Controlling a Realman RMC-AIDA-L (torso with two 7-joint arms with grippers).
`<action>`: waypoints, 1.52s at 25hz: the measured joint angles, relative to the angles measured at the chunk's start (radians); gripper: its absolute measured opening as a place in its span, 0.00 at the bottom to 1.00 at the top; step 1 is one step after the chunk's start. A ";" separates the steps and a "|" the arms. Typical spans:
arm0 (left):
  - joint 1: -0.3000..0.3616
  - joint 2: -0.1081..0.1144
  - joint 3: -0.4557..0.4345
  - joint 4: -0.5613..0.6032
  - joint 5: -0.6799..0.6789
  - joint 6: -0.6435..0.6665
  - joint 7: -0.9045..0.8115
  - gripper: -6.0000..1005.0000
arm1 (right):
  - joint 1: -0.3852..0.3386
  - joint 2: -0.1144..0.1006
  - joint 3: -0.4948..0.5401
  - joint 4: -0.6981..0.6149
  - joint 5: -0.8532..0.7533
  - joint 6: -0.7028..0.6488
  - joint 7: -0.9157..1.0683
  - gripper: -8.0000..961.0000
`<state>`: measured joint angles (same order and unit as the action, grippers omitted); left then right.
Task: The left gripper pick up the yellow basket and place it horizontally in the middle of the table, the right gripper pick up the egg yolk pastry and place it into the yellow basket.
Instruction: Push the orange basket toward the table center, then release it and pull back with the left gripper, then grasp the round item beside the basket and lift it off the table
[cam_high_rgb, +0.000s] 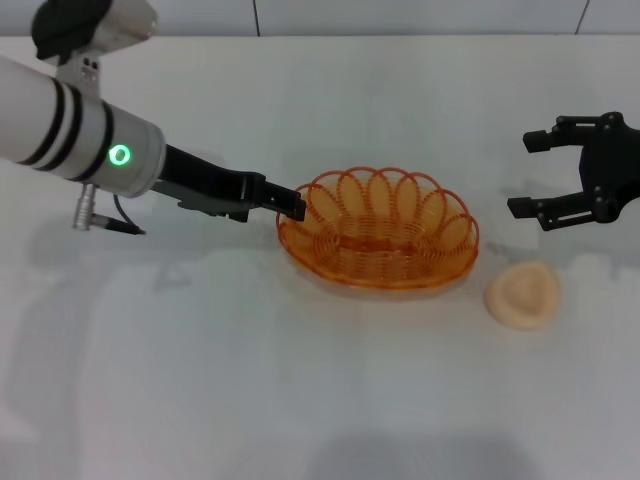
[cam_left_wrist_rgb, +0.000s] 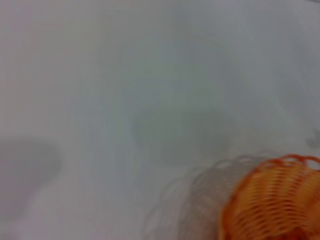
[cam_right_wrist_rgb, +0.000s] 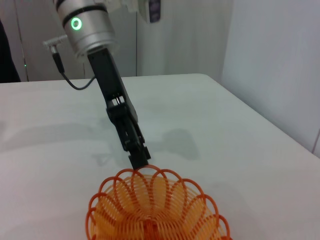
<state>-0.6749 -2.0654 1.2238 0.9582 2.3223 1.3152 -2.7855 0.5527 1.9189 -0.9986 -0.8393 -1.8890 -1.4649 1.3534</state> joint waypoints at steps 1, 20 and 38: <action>0.017 -0.002 -0.007 0.029 -0.007 0.012 0.022 0.87 | 0.000 0.000 0.000 0.000 0.000 0.000 0.000 0.89; 0.322 0.020 -0.326 0.014 -0.500 0.202 1.112 0.87 | -0.088 0.025 0.063 -0.016 0.007 -0.020 -0.001 0.89; 0.335 0.117 -0.364 -0.137 -0.476 0.502 1.468 0.86 | -0.145 0.040 0.090 -0.030 0.030 -0.062 -0.050 0.89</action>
<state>-0.3396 -1.9480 0.8593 0.8215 1.8467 1.8177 -1.3176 0.4074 1.9585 -0.9089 -0.8695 -1.8592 -1.5266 1.3030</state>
